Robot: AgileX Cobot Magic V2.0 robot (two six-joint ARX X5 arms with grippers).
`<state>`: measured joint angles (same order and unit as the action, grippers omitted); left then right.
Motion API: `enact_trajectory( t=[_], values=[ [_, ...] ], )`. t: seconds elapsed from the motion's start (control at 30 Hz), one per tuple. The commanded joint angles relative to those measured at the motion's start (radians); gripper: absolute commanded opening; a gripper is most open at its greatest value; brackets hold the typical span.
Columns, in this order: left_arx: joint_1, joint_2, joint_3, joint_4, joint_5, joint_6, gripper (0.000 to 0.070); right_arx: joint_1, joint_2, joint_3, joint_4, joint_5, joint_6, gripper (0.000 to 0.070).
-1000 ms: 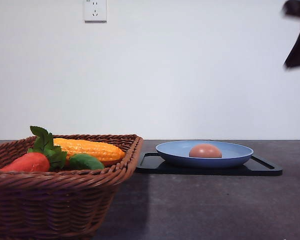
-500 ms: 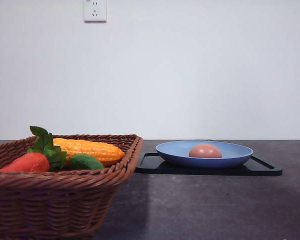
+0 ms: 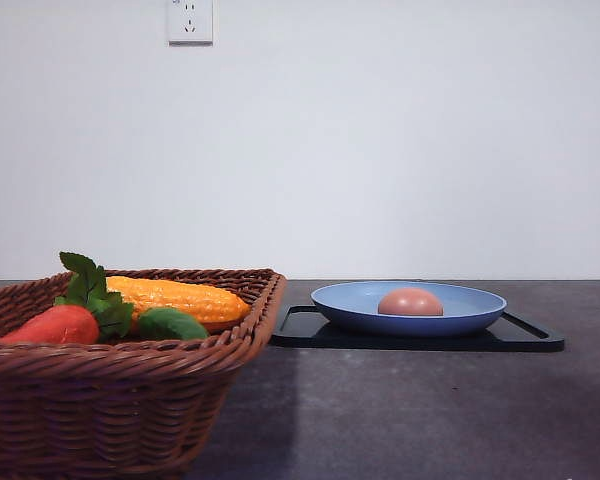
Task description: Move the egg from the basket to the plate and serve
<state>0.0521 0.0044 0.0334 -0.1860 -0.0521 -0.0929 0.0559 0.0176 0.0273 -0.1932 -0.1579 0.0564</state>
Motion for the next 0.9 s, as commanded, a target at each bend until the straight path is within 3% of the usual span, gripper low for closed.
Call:
enact_trajectory(
  t=[0.0, 0.87],
  values=[
    [0.003, -0.002, -0.022, -0.015, 0.001, -0.002, 0.0, -0.002, -0.002, -0.007, -0.005, -0.005, 0.011, 0.0],
    [0.003, -0.002, -0.022, -0.015, 0.001, -0.002, 0.0, -0.001, -0.002, -0.006, 0.039, 0.002, 0.011, 0.0]
  ],
)
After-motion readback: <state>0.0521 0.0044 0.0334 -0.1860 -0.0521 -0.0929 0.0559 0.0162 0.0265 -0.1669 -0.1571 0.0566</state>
